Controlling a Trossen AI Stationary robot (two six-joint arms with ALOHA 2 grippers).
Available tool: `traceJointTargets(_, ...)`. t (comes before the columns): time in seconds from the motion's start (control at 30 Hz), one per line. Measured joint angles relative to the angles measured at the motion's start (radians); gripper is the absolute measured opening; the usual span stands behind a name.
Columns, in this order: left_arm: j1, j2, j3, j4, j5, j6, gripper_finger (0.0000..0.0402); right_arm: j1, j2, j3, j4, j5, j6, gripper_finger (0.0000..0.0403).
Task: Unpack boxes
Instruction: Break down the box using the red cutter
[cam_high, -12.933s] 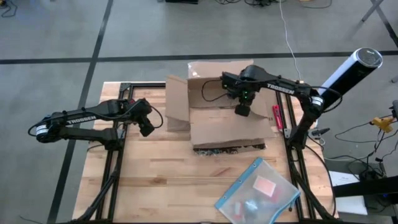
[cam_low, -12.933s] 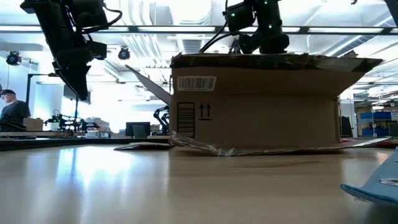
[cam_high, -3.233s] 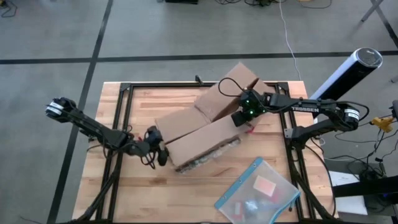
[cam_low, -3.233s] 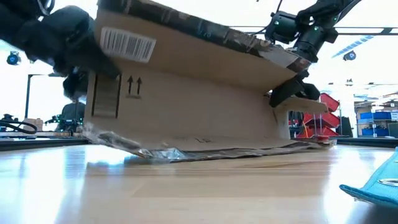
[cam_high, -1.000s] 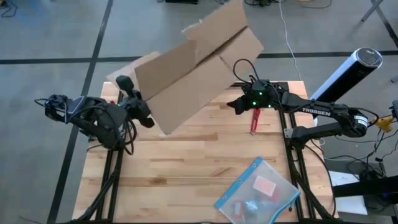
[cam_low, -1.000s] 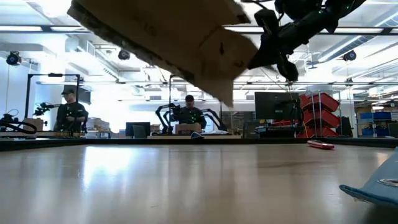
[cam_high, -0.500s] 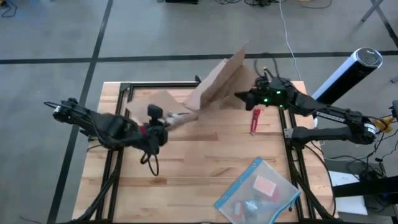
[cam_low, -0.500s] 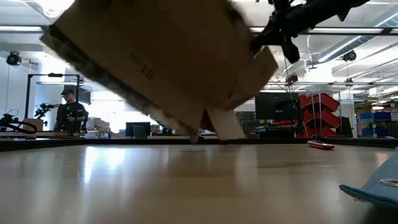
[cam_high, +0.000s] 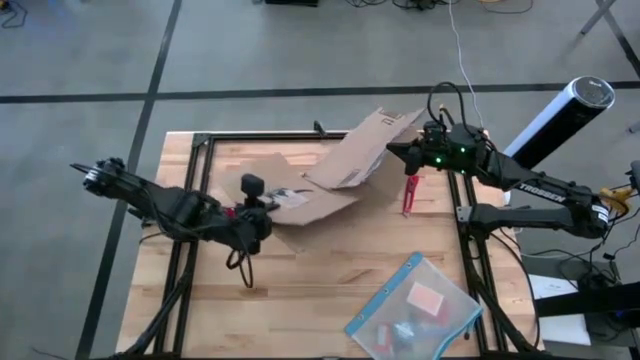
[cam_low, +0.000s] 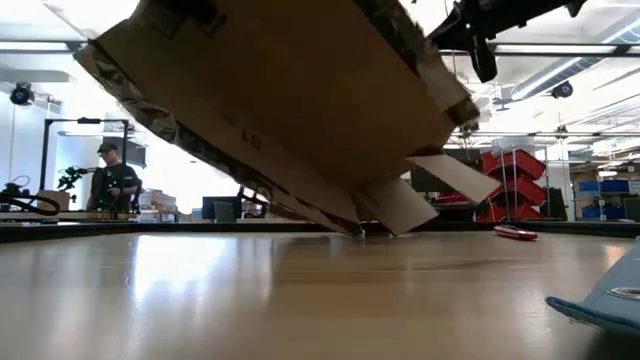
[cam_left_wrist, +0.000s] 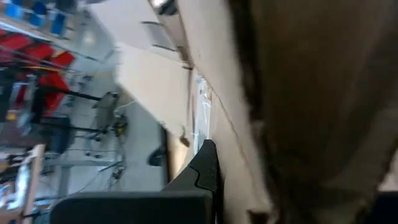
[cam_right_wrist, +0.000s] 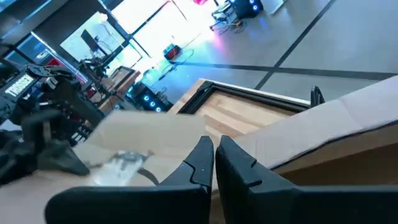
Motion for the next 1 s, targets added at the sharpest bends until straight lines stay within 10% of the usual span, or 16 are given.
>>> traceJointTargets(0.67, 0.067, -0.053, 0.273, -0.079, -0.169, 0.437, 0.0000, 0.000, 0.008, 0.000, -0.014, 0.023, 0.001, 0.0000)
traceJointTargets(1.0, 0.066, -0.010, 0.263, -0.112, 0.114, 0.351, 0.0000, 0.000, 0.008, 0.000, -0.013, 0.032, 0.005, 0.0000)
